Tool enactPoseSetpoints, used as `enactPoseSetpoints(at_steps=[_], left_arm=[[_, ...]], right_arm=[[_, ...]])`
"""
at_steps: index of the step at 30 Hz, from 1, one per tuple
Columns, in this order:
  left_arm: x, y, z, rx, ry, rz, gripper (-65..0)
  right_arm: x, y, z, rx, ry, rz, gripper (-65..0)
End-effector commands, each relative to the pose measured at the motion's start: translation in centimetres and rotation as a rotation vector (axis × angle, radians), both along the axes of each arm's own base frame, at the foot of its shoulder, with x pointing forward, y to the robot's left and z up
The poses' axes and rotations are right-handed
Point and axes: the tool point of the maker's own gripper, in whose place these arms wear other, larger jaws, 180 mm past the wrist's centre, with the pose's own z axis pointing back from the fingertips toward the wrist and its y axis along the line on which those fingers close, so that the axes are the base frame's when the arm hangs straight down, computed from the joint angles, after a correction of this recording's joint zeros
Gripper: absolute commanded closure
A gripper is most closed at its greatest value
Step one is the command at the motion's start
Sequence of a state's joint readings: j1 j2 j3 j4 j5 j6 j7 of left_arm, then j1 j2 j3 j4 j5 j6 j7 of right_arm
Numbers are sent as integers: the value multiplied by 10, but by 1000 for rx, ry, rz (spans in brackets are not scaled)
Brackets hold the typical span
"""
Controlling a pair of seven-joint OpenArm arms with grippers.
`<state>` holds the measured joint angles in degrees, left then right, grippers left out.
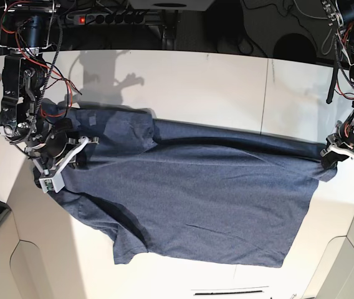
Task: Layout the t-shirt on the table in an organized manner, then fold the t-shirt properly
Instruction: 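Grasp the shirt shoulders with both grippers and lift them up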
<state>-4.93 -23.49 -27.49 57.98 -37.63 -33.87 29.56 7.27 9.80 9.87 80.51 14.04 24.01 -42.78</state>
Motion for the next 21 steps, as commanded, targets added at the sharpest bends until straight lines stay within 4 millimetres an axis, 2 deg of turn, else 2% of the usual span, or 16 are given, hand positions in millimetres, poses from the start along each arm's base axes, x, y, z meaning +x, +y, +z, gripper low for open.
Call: enactPoseSetpoints(at_steps=[1, 5, 10, 21], left_arm=[[12, 14, 22, 24, -65, 22, 0], [11, 14, 21, 30, -60, 20, 0], [10, 14, 19, 43, -51, 15, 0], [11, 16, 19, 69, -52, 13, 0]], right_arm=[[18, -4, 15, 4, -62, -13, 0], [29, -6, 10, 19, -52, -26, 0], [41, -6, 20, 20, -75, -28, 0], [40, -8, 19, 10, -72, -27, 0]])
